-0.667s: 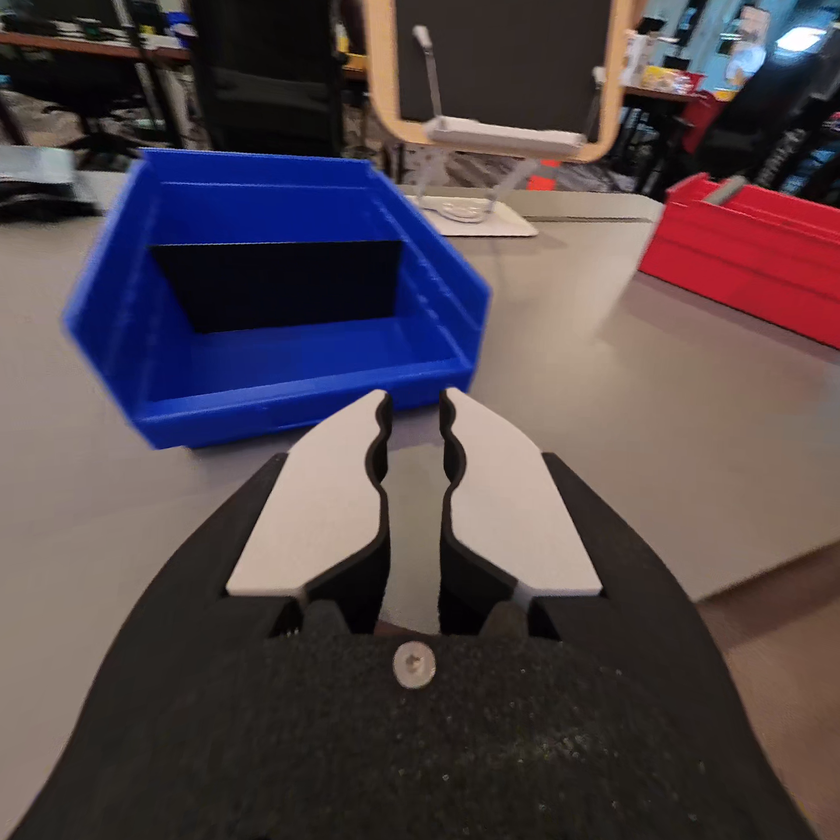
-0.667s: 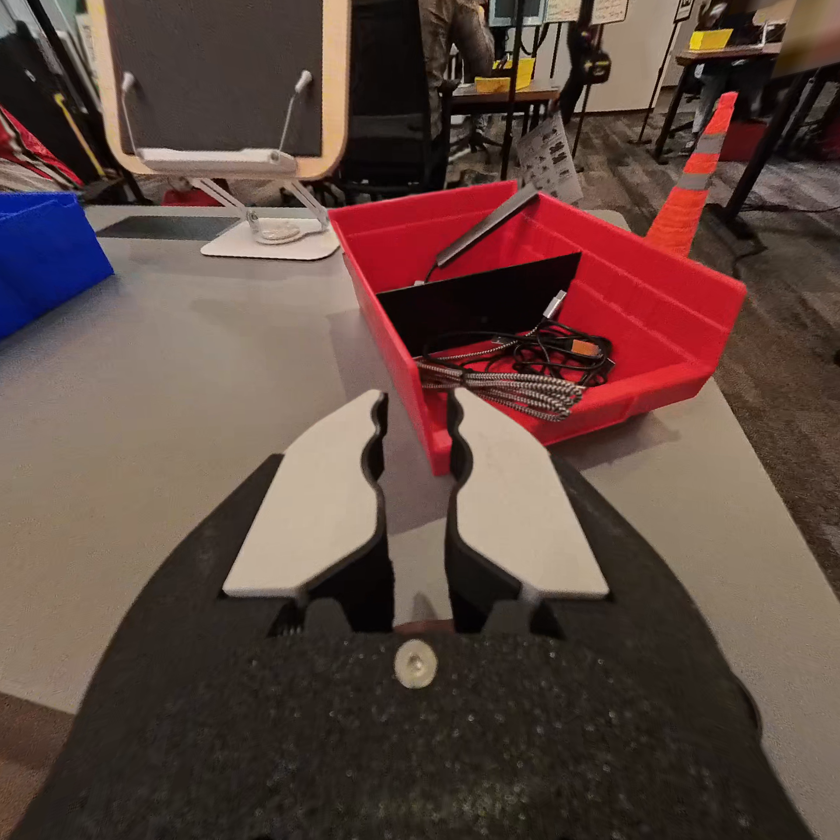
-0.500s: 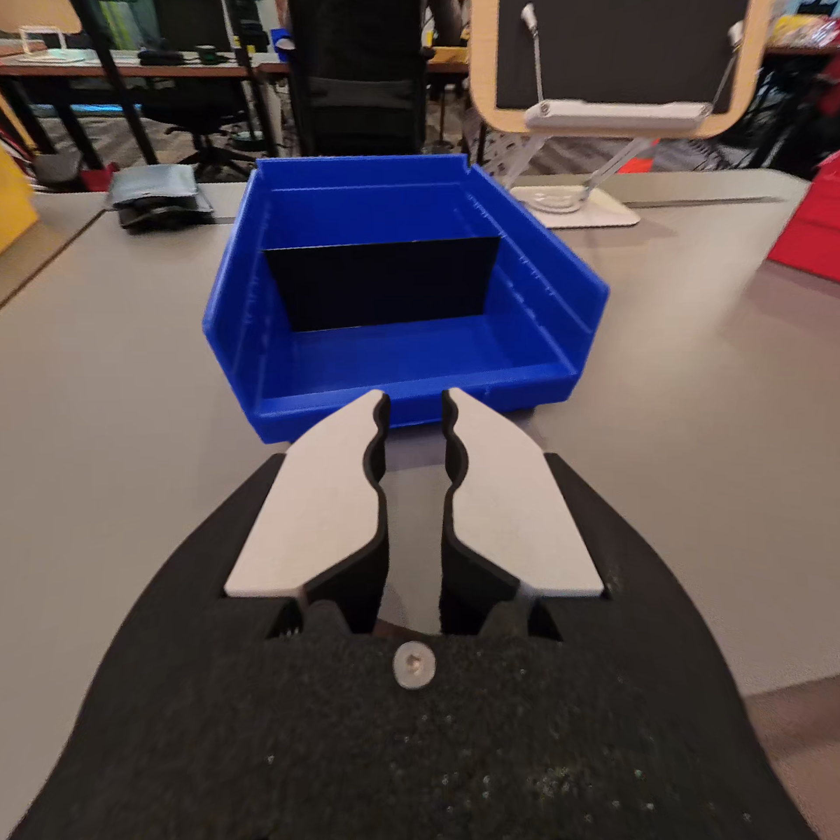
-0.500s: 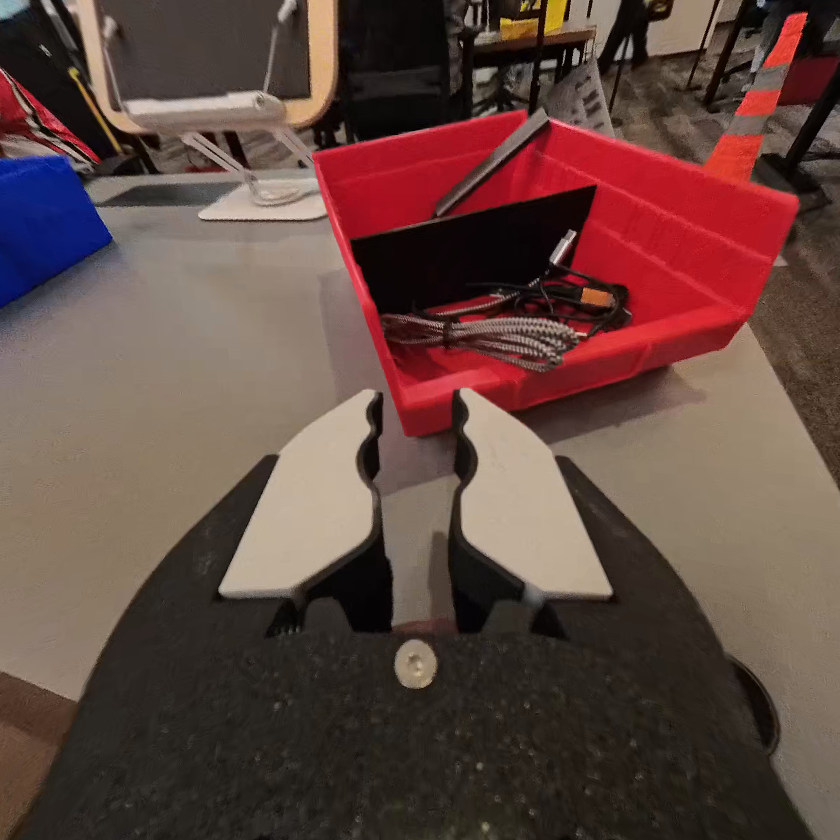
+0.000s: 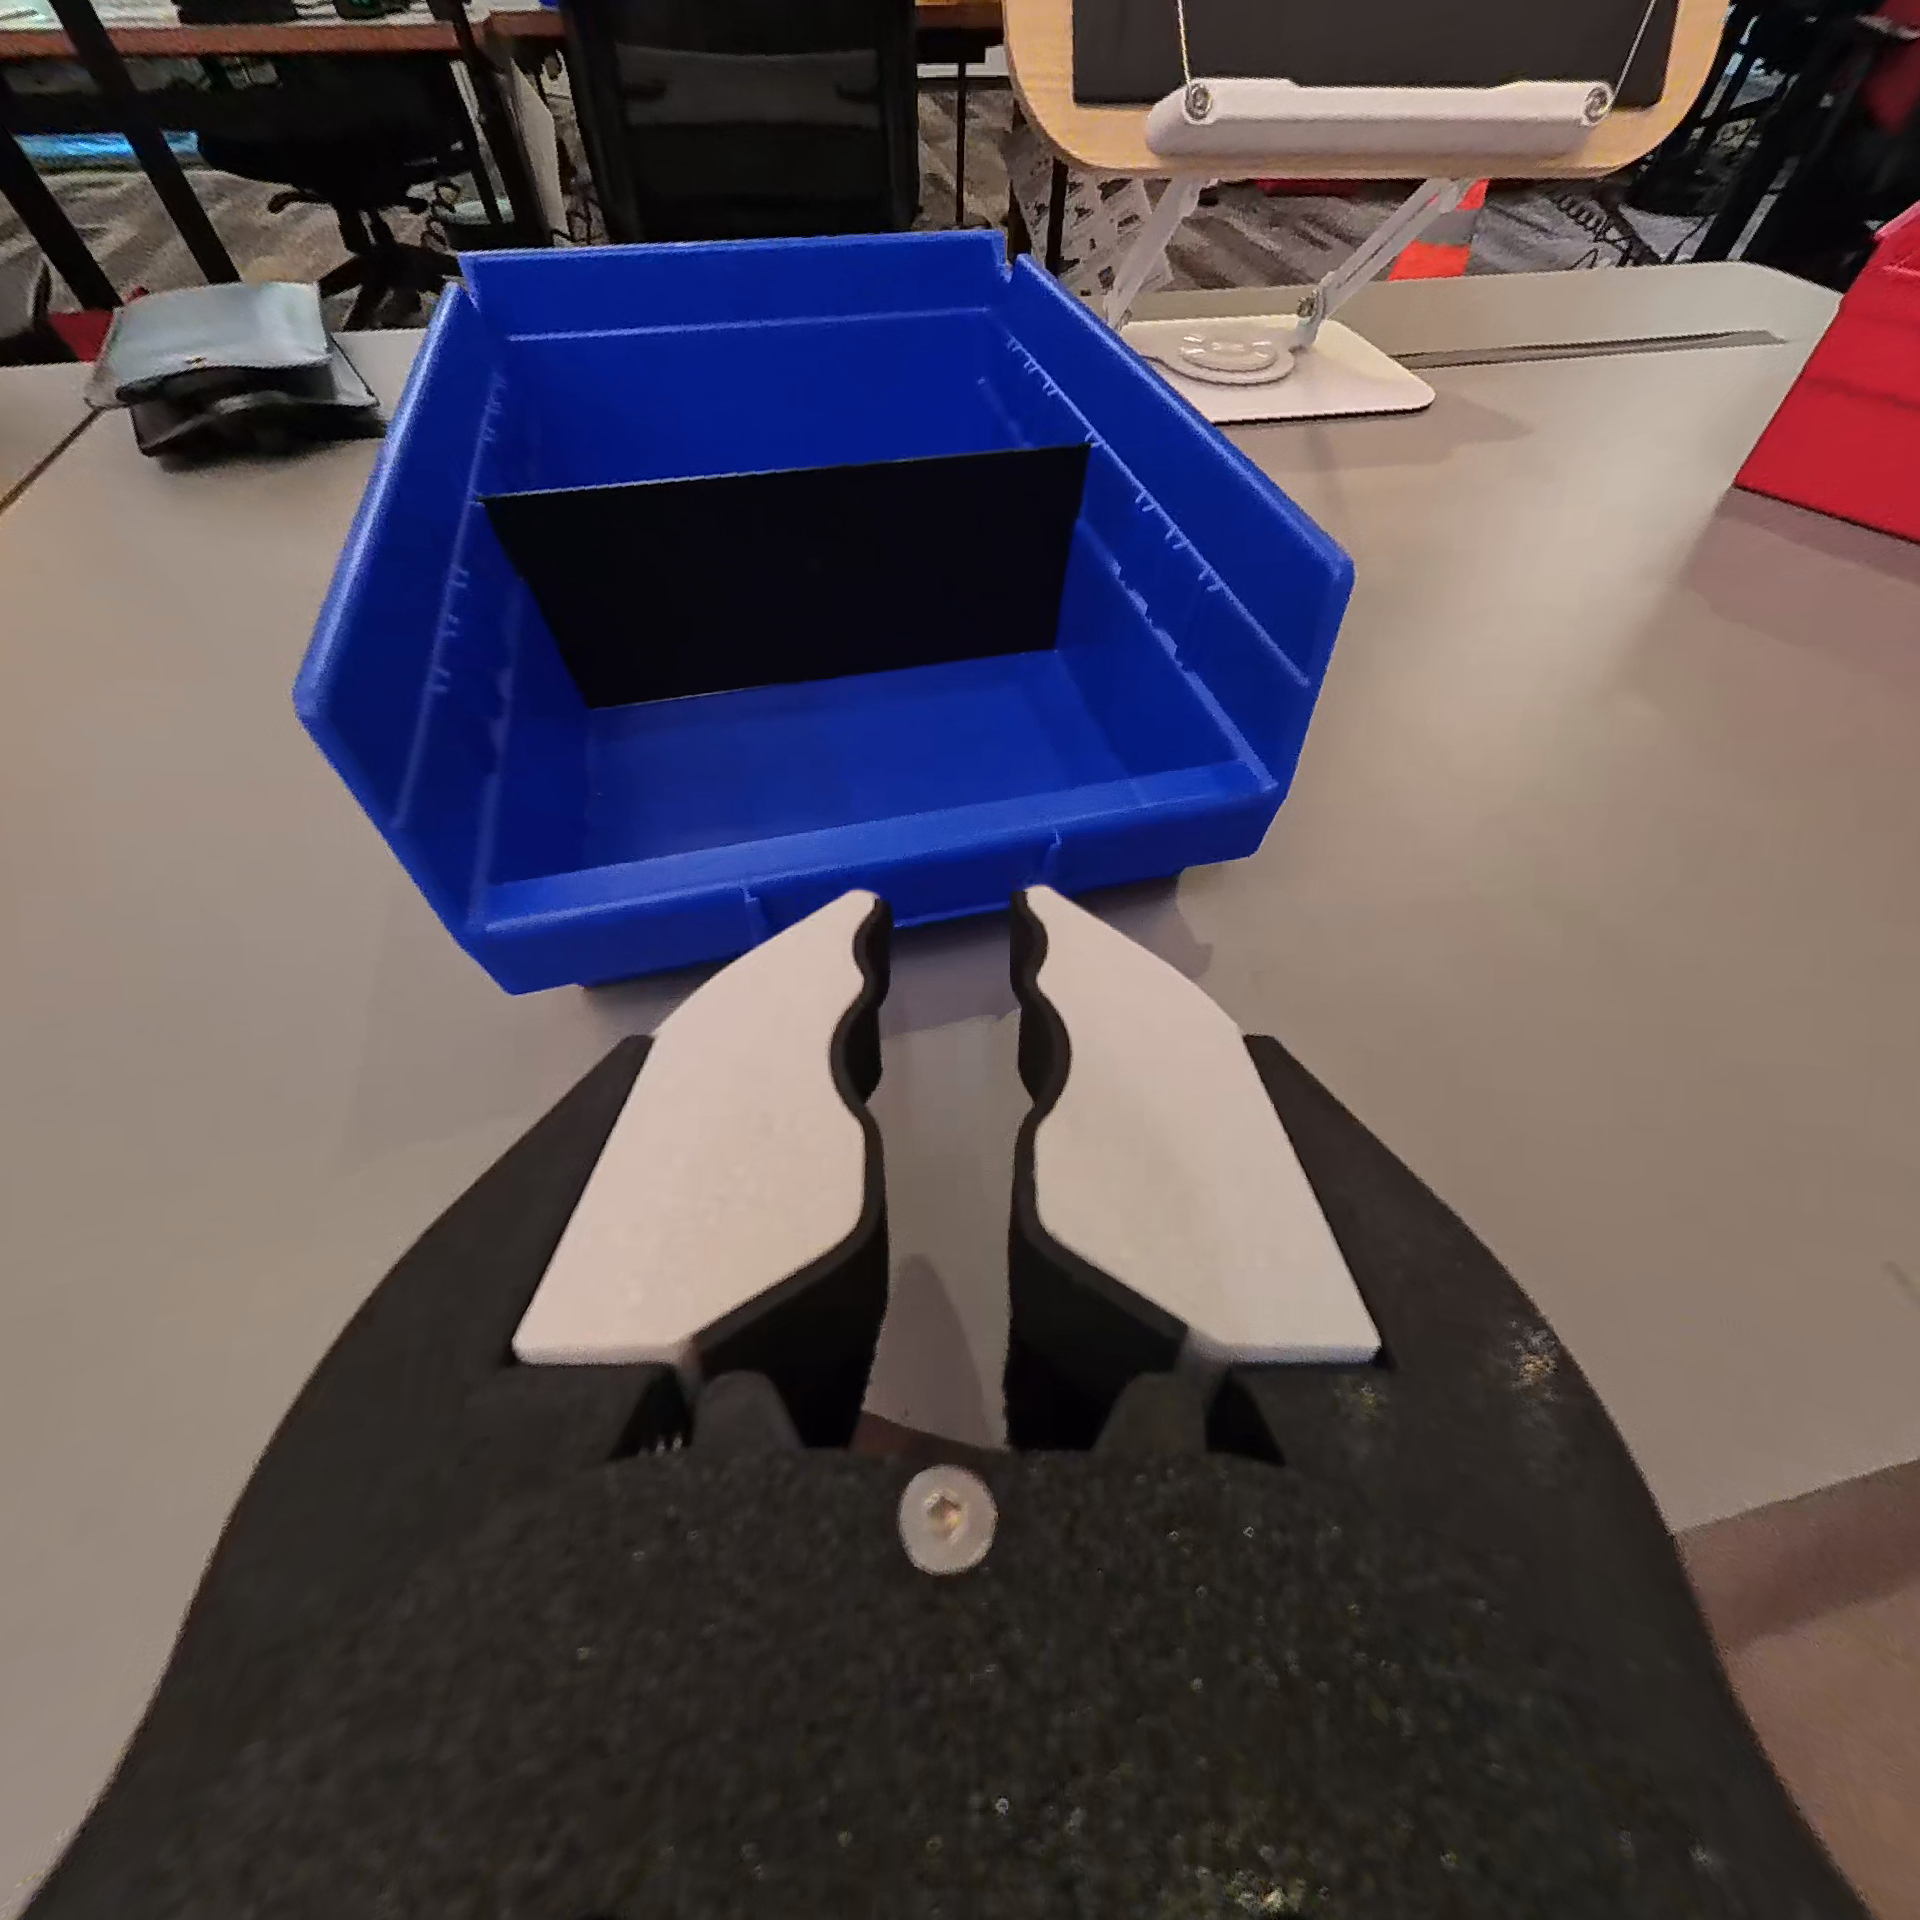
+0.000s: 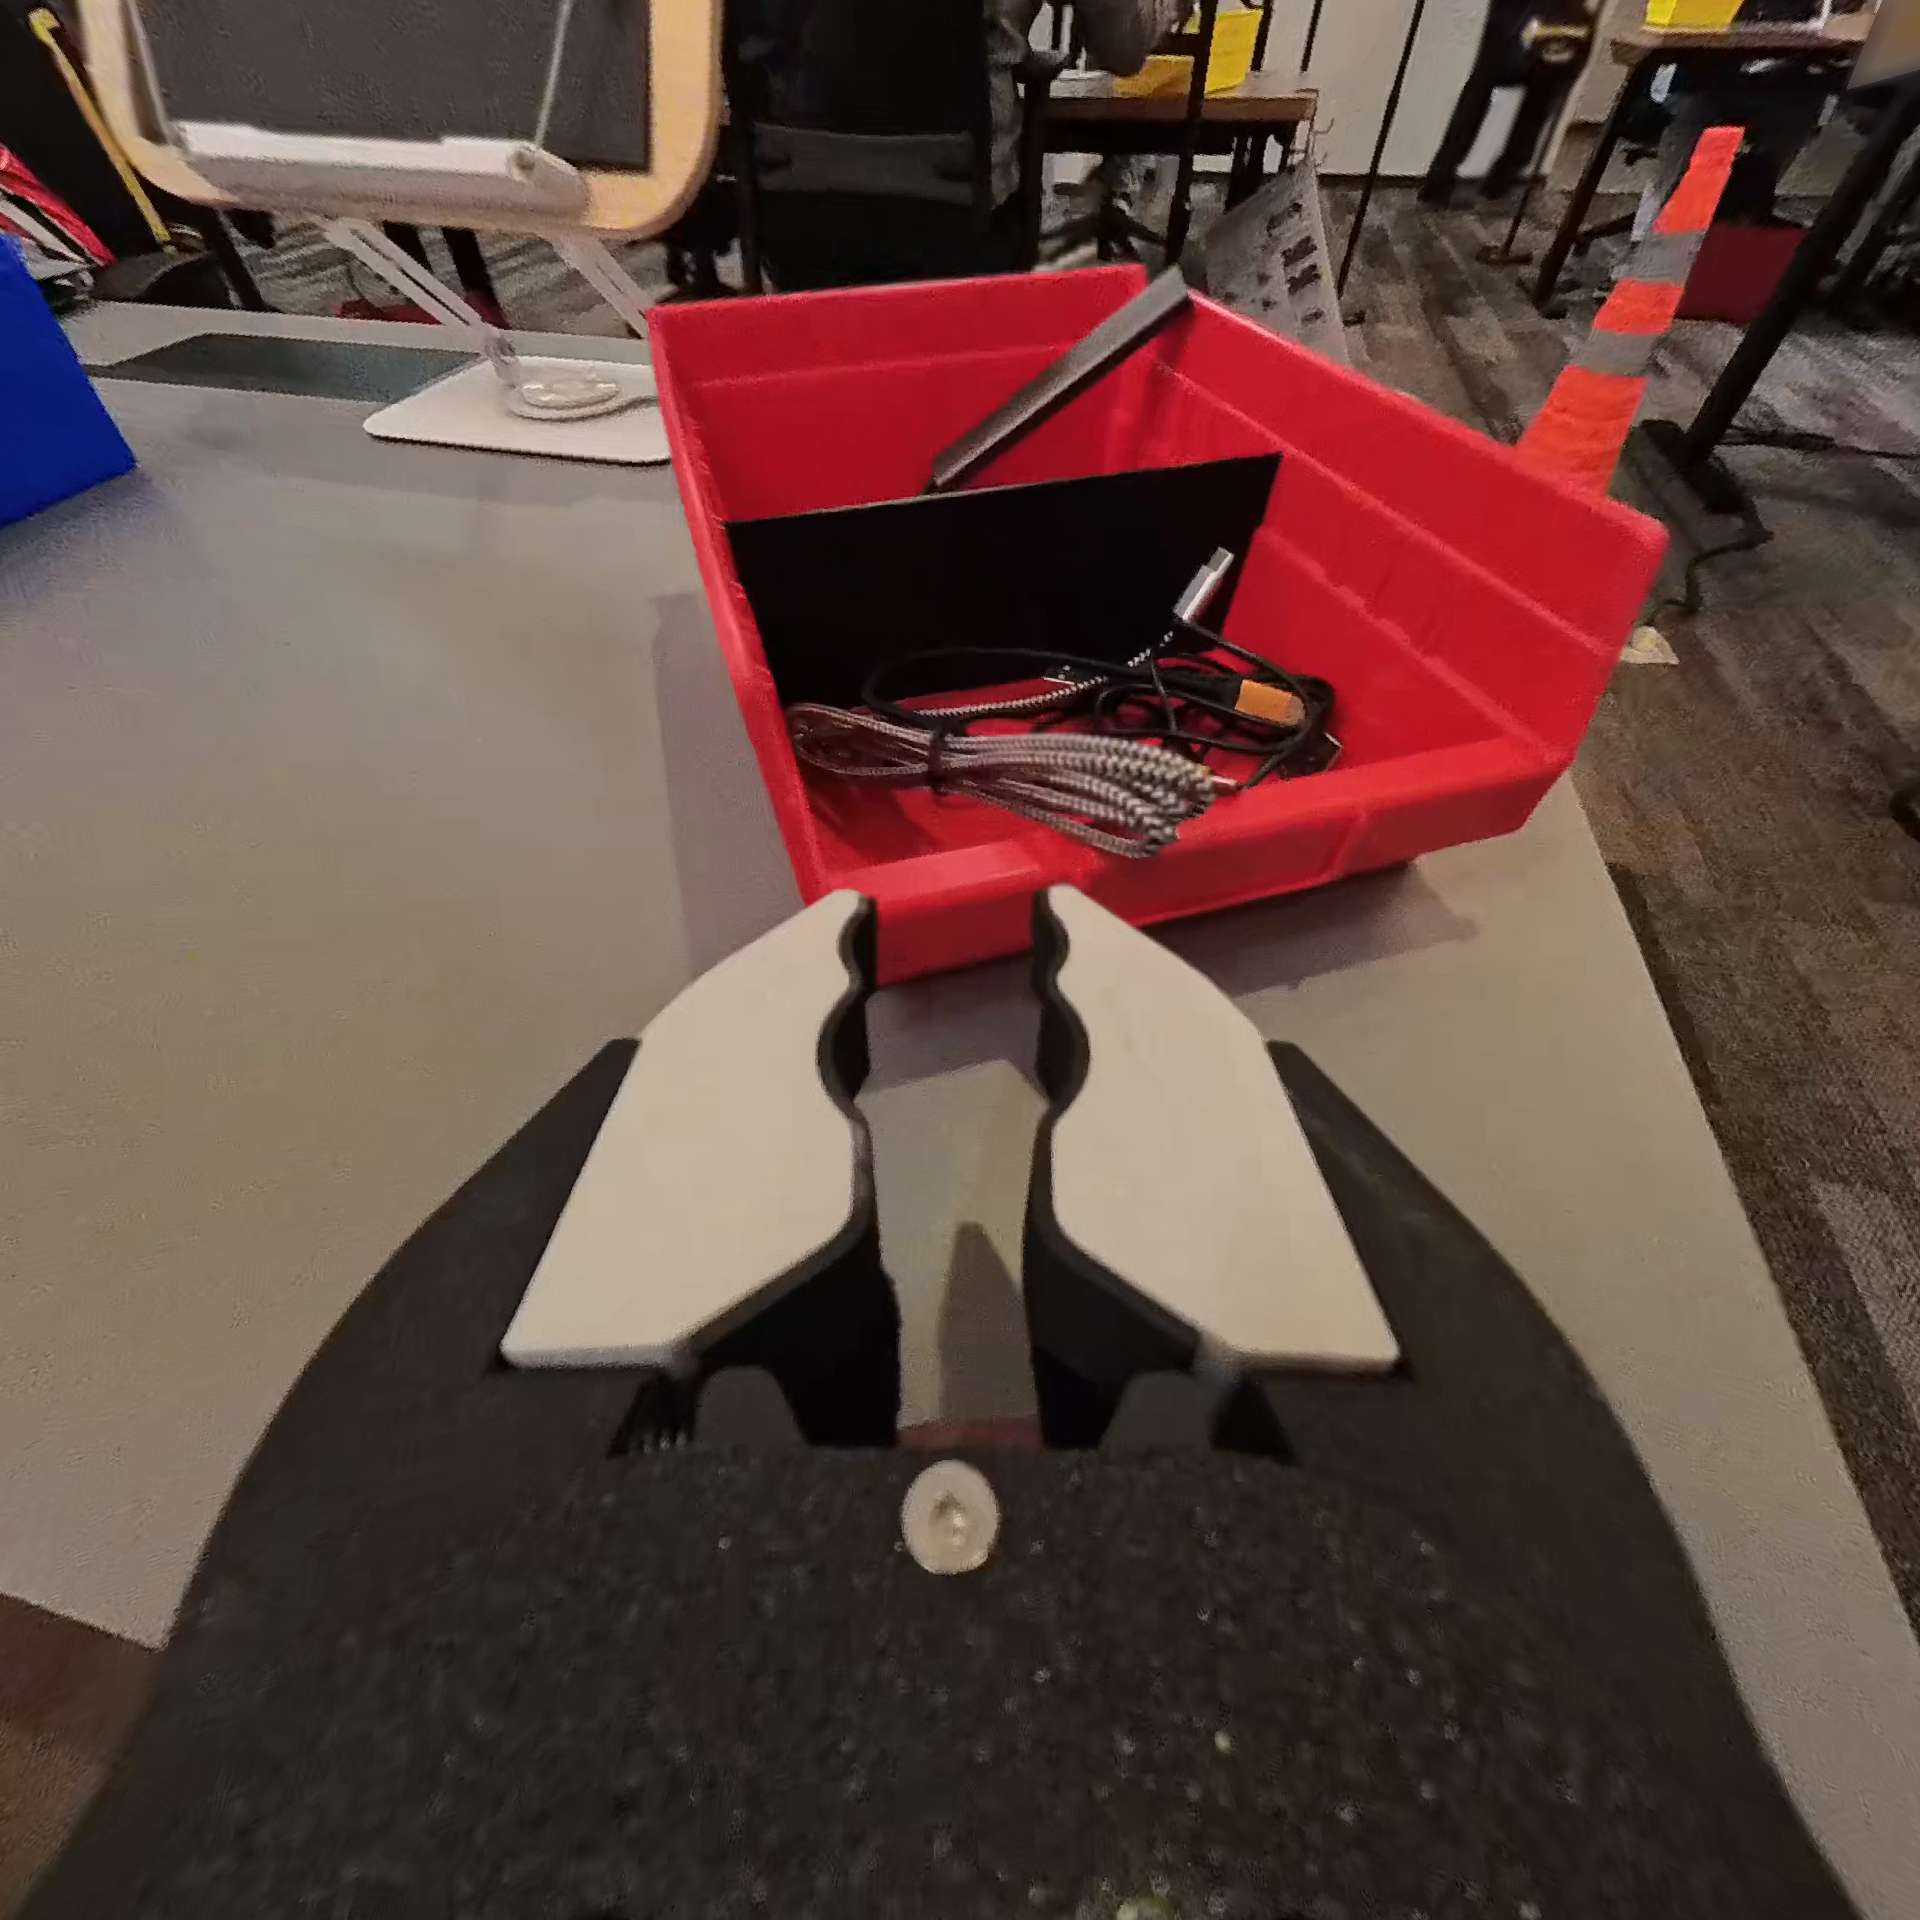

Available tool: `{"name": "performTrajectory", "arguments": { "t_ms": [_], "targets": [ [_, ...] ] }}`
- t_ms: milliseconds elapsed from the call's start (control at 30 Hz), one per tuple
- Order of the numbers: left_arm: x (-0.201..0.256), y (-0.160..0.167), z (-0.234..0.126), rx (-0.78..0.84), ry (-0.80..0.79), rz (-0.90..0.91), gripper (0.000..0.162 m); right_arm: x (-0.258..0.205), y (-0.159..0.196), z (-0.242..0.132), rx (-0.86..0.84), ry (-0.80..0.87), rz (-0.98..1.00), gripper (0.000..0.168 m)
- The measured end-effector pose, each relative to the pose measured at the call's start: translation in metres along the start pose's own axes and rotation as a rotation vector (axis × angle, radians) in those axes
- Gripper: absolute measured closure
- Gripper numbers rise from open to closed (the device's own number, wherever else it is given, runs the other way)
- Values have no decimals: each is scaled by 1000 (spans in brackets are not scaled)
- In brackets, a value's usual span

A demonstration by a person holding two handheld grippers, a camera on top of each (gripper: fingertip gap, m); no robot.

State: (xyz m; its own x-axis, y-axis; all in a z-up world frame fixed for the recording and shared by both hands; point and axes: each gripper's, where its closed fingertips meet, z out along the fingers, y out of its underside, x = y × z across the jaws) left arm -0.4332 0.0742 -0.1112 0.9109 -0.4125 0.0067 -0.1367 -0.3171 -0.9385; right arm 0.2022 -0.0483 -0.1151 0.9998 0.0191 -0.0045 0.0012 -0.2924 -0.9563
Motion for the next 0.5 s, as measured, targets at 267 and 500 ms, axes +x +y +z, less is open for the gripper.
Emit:
{"name": "performTrajectory", "arguments": {
  "t_ms": [267, 500],
  "targets": [
    [17, 5, 2, -23, 64, 16, 141, -61, -18, 30, -68, -60, -168, 109],
    [59, 1, 8, -20, 200, 14, 134, -165, -26, 47, -99, -230, -144, 103]
  ]
}}
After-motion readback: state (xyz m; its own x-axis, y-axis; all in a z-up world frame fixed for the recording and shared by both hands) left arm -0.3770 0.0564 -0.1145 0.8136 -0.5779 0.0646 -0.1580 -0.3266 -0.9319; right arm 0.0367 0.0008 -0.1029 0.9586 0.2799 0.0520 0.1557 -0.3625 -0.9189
